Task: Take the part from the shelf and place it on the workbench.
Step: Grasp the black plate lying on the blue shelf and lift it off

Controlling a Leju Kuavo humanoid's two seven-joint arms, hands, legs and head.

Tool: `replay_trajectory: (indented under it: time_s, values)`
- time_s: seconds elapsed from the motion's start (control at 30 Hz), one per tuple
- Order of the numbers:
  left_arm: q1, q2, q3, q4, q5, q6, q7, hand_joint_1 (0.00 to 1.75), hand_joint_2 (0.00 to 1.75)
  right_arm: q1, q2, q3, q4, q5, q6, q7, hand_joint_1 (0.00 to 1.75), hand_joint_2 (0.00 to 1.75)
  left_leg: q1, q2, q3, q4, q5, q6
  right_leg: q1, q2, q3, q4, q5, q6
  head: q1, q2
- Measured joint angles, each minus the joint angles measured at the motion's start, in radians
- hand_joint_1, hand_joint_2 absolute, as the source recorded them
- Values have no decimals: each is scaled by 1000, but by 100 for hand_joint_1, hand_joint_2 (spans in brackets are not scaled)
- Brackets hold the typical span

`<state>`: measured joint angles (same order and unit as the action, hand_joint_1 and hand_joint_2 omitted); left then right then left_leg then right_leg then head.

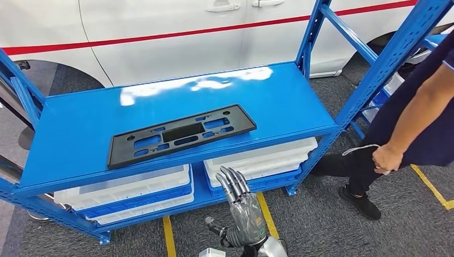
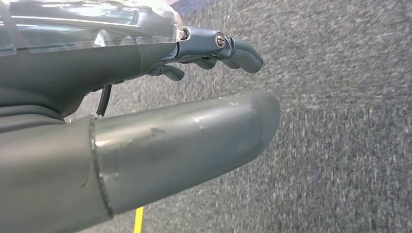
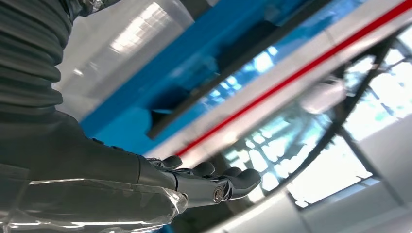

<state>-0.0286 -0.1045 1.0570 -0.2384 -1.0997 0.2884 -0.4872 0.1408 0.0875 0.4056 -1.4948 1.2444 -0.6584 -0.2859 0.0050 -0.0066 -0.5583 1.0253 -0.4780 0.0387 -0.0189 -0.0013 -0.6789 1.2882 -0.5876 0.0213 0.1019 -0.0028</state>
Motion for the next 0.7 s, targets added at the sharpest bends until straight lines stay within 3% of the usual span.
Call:
replay_trajectory:
  time_s: [0.07, 0.13, 0.2, 0.3, 0.4, 0.43, 0.47, 0.5, 0.6, 0.63, 0.7]
  values:
    - [-4, 1, 0, 0, -10, -3, -1, 0, 0, -8, 45, -39, 11, 27, 0, -98, 0, 175, -5, -2, 4, 0, -1, 0, 9, 1, 61, -131, 70, -22, 0, 0]
    - [-10, 1, 0, 0, -20, -8, 2, 0, 0, -15, 85, -75, 16, 38, 0, -176, 0, 175, -7, -2, 3, 1, -2, -5, 20, 0, 105, -231, 103, -39, 0, 0]
    - [-14, 2, 0, 0, -26, -17, 10, 0, 0, -18, 114, -109, 22, 35, 0, -222, 0, 175, -5, -2, 1, -1, 0, -15, 26, 0, 110, -251, 105, -42, 0, 0]
    - [-17, 6, 0, 0, -28, -36, 19, 0, 0, -22, 144, -149, 31, 26, 0, -248, 0, 175, -3, 0, -8, 23, -20, -32, 15, -2, 118, -273, 117, -47, 0, 0]
    - [-18, 12, 1, 0, -25, -65, 28, 0, 0, -25, 160, -174, 38, 25, 0, -258, 0, 175, 4, 1, -81, 179, -104, -50, 12, -8, 122, -281, 121, -52, -1, 0]
    - [-17, 15, 3, 0, -24, -76, 32, 0, 0, -25, 162, -181, 41, 27, 0, -259, 0, 175, 7, 1, -106, 232, -122, -56, 11, -9, 121, -280, 121, -52, -1, 0]
    - [-17, 17, 5, 0, -22, -86, 36, 0, 0, -25, 165, -187, 44, 29, 0, -259, 0, 175, 11, 1, -118, 255, -121, -60, 10, -10, 120, -279, 120, -51, -1, 0]
    - [-16, 18, 6, 0, -22, -93, 38, 0, 0, -25, 168, -192, 47, 32, 0, -259, 0, 175, 14, 1, -112, 241, -101, -65, 9, -10, 120, -276, 118, -49, -1, 0]
    - [-17, 22, 8, 0, -21, -102, 42, 0, 0, -26, 172, -201, 52, 35, 0, -259, 0, 175, 21, 2, -28, 63, -15, -70, 4, -9, 118, -260, 108, -33, -1, 0]
    - [-18, 23, 9, 0, -21, -103, 43, 0, 0, -26, 173, -202, 53, 35, 0, -259, 0, 175, 20, 1, -9, 24, -5, -64, 6, -9, 117, -255, 105, -27, 0, 0]
    - [-19, 23, 9, 0, -21, -105, 43, 0, 0, -27, 173, -205, 53, 36, 0, -259, 0, 175, 15, -2, -4, 8, -6, -47, 10, -8, 114, -253, 104, -17, 0, 0]
